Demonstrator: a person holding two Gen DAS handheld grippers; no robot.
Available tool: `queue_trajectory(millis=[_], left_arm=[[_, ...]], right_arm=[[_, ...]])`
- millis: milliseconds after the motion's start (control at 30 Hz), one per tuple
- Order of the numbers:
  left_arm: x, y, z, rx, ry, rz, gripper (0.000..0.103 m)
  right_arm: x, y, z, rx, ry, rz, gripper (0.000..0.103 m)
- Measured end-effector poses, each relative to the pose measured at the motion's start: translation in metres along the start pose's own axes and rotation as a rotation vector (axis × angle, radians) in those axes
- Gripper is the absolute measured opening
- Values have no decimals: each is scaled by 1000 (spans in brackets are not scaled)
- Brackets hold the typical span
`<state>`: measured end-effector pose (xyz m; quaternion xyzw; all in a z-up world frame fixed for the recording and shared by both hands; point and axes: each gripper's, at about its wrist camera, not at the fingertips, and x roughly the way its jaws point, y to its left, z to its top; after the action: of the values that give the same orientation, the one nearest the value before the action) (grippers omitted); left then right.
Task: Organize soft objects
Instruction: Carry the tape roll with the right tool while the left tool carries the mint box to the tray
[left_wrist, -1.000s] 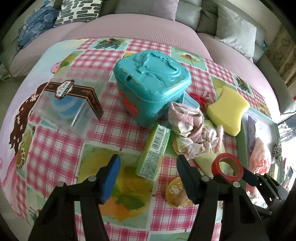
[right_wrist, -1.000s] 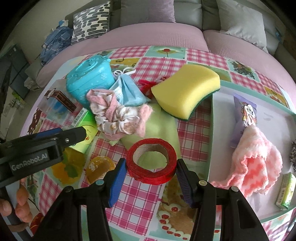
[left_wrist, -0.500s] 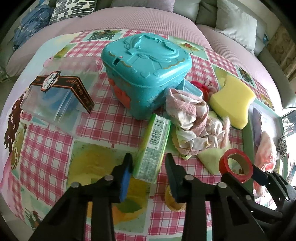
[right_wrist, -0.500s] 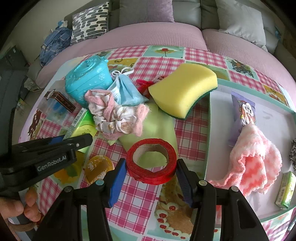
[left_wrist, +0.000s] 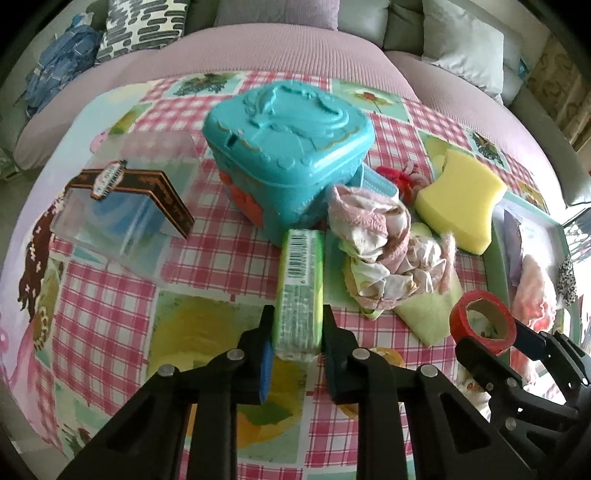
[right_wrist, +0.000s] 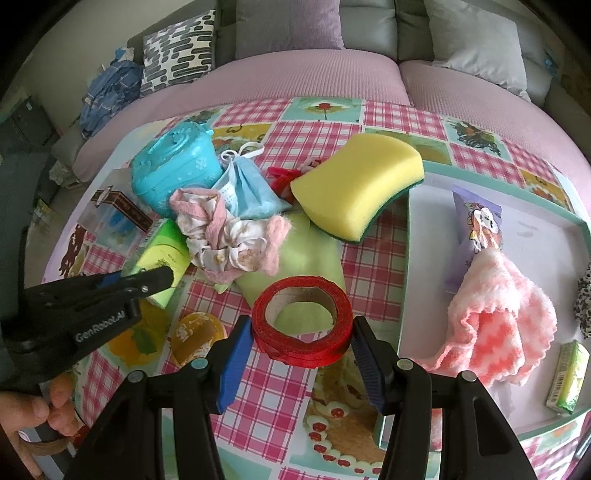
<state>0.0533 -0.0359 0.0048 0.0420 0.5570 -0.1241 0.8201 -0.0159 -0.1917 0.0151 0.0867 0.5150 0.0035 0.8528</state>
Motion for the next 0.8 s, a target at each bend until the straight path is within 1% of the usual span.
queue_trajectory(millis=[300, 600, 700, 800], left_arm=[[-21, 5, 2, -6, -57, 10, 23], [-58, 5, 4, 8, -166, 13, 22], [-64, 1, 5, 12, -188, 11, 23], [-66, -7, 6, 25, -193, 8, 22]], right_arm=[[-7, 0, 0, 1, -16, 0, 57], [-22, -2, 3, 6, -57, -2, 57], [-27, -7, 5, 20, -74, -23, 57], [-35, -16, 9, 35, -99, -48, 57]])
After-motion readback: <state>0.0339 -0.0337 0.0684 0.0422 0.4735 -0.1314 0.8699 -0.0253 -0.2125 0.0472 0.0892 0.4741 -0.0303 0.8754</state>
